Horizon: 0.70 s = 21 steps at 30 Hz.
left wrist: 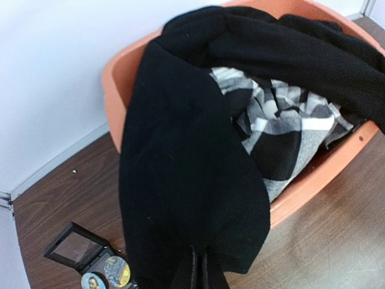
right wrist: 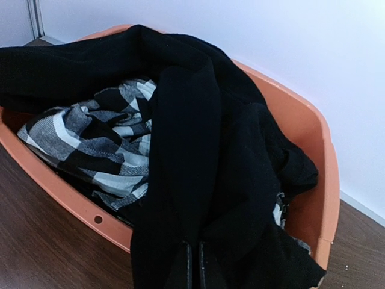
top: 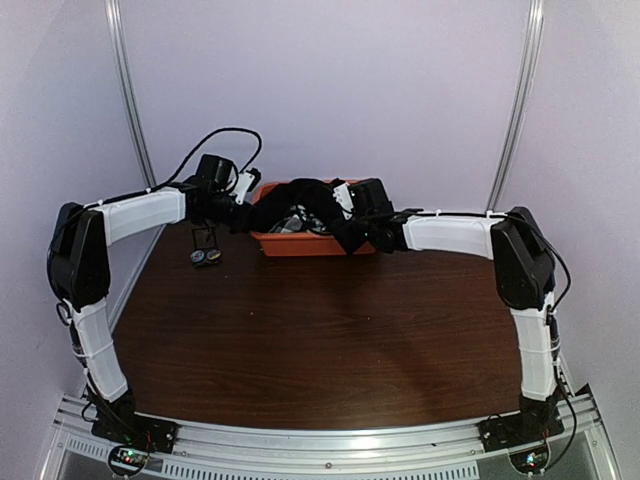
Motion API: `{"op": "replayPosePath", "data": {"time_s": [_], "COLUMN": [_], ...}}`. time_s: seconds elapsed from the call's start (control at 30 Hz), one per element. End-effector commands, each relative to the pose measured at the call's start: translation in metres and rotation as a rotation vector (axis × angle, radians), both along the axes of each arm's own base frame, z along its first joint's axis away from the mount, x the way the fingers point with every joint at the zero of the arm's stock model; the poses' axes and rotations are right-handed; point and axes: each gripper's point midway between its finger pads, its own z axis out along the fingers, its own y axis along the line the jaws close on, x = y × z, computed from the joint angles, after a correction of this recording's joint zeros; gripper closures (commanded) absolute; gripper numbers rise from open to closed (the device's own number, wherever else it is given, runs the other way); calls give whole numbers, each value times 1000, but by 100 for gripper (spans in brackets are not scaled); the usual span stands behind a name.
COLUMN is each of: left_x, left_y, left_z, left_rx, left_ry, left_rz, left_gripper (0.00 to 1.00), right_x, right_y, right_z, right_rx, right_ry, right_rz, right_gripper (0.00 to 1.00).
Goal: Pin the brooch onto the clothing
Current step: Pick up the crumped clothing from the bin, then flatten out the crumpled clothing at the center of the board.
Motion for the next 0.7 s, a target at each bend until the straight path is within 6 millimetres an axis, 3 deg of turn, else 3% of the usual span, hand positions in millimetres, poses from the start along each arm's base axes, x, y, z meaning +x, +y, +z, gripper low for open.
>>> {"op": "replayPosePath", "data": {"time_s": [0.0,0.27,0.57,0.67], "left_x": [4,-33,-104,-131], "left_y": [16,37,64,66], "left_z": [110,199,279,299], "left_rx": [-122,-193,-292,-338], "left_ry": [-213,-335,-486,-524], "left_rz": [104,146,136,88], "left_gripper": [100,100,100,100], "right_x": [-4,-31,-116,-145], "right_y": [-28,-107,-178,-199], "right_z": [96,214,315,335], "right_rx": [38,85,123,163], "right_ry": [-120,-226,-377,-417], "right_rz": [-55,-164,-212,-228], "right_gripper": [100,100,100,100]}}
